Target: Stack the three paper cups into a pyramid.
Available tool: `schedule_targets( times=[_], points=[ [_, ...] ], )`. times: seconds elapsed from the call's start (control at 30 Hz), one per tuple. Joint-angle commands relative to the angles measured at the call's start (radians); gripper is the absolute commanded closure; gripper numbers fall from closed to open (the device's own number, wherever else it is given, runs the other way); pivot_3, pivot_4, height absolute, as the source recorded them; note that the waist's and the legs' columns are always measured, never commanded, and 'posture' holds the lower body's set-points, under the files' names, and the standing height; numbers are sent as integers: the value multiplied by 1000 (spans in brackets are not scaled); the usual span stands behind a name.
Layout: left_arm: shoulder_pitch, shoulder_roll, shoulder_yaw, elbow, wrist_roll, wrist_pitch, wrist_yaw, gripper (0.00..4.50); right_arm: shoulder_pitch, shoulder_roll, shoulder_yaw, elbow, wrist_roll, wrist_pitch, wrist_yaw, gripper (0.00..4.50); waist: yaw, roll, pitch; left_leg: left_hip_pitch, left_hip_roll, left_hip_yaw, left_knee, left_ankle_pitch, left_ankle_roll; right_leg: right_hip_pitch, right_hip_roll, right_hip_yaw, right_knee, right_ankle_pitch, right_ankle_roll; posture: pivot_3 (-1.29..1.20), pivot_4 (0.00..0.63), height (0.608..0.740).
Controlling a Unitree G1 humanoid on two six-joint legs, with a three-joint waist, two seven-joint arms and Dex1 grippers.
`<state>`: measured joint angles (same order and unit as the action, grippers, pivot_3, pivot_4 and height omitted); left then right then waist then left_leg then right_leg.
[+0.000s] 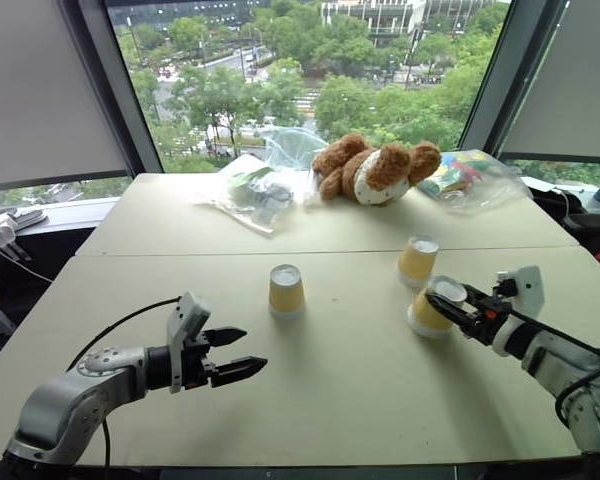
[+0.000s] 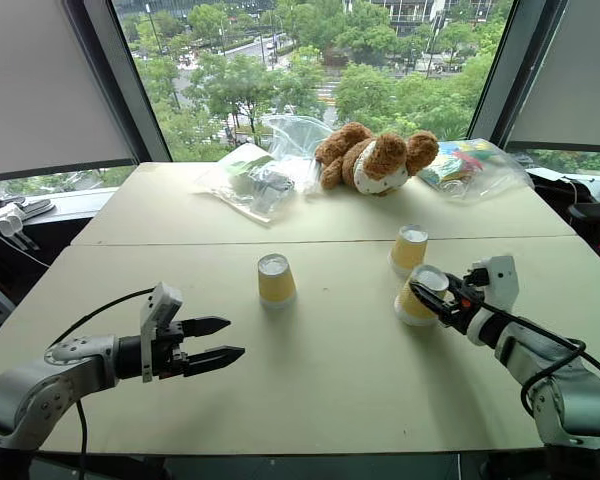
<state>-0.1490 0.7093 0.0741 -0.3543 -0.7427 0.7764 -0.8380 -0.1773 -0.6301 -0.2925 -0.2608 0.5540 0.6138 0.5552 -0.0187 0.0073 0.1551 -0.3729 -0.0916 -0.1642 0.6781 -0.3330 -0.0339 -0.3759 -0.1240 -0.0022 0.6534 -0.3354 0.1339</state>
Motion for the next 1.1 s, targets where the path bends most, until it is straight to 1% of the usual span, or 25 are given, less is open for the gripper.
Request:
schedule_targets(
  times=[0.03, 0.17, 0.3, 0.4, 0.47, 0.53, 0.57, 0.7, 0.77, 0.83, 0.93, 1.0, 1.03, 1.1],
  points=[
    [5, 10, 20, -8, 12, -20, -8, 0, -61, 49, 91, -59, -11, 7, -24, 2190, 0, 0, 0, 0, 0, 0, 0, 0, 0, 0, 0, 0, 0, 0, 0, 0, 150, 740],
    [19, 3, 20, -20, 18, -19, -5, 0, -116, 71, 181, 0, -98, -40, -30, 2190, 8, 0, 0, -1, -1, 0, 0, 0, 0, -1, -1, 0, 0, 0, 0, 0, 150, 740],
    [34, 1, 28, -30, 17, -20, 3, 0, -169, 78, 235, 80, -172, -96, -25, 2190, 6, 0, 0, -1, -2, 0, 0, 0, 0, -1, -2, 0, 0, 0, 0, 0, 150, 740],
    [48, -1, 34, -40, 17, -23, 10, 0, -194, 83, 253, 134, -202, -125, -11, 2190, 3, 0, 0, -1, -1, 0, 0, 0, 0, -1, -1, 0, 1, 0, 0, 0, 150, 740],
    [60, -3, 38, -45, 16, -27, 15, 0, -199, 84, 255, 149, -206, -128, -1, 1152, 1, 0, 0, -1, -1, 0, 0, 0, 0, -2, -1, 0, 1, 0, 0, 0, 150, 740],
    [70, -3, 41, -47, 17, -31, 16, 0, -200, 85, 254, 154, -208, -129, 8, 305, 2, 0, 0, -1, -1, 0, 0, 0, 0, -2, -1, 0, 1, 0, 0, 0, 150, 740],
    [73, -3, 42, -47, 18, -33, 16, 0, -200, 85, 253, 154, -209, -129, 11, 54, 2, 0, 0, -1, -1, 0, 0, 0, 0, -2, -1, 0, 1, 0, 0, 0, 150, 740],
    [84, -1, 50, -45, 16, -37, 14, 0, -190, 76, 227, 104, -192, -105, 14, 54, 2, 0, 0, -1, -1, 0, 0, 0, 0, -2, -1, 0, 2, 0, 0, 0, 150, 740],
    [87, 3, 58, -39, 12, -35, 11, 0, -165, 51, 165, 9, -136, -54, 16, 54, 6, 0, 0, -1, -1, 0, 0, 0, 0, -2, -1, 0, 2, 0, 0, 0, 150, 740],
    [84, 4, 66, -29, 3, -28, 8, 0, -145, 21, 78, -86, -49, 24, 20, 54, 7, 0, 0, -3, -1, 0, 0, 0, 0, -3, -1, 0, 2, 0, 0, 0, 150, 740],
    [76, 5, 70, -18, -1, -25, 0, 0, -133, -6, -13, -155, 41, 110, 9, 54, 7, 0, 0, -2, -1, 0, 0, 0, 0, -3, -1, 0, 2, 0, 0, 0, 150, 740],
    [52, 4, 61, -1, -1, -22, -9, 0, -150, -16, -97, -151, 94, 147, -19, 54, 7, 0, 0, -2, -1, 0, 0, 0, 0, -3, -1, 0, 2, 0, 0, 0, 150, 740],
    [37, 0, 56, 8, -2, -20, -12, 0, -165, -15, -124, -124, 96, 143, -36, 54, 7, 0, 0, -2, -1, 0, 0, 0, 0, -2, -1, 0, 2, 0, 0, 0, 150, 740],
    [17, -6, 48, 20, 0, -18, -15, 0, -184, -21, -129, -58, 48, 103, -56, 54, 7, 0, 0, -1, -1, 0, 0, 0, 0, -2, -1, 0, 2, 0, 0, 0, 150, 740]
  ],
)
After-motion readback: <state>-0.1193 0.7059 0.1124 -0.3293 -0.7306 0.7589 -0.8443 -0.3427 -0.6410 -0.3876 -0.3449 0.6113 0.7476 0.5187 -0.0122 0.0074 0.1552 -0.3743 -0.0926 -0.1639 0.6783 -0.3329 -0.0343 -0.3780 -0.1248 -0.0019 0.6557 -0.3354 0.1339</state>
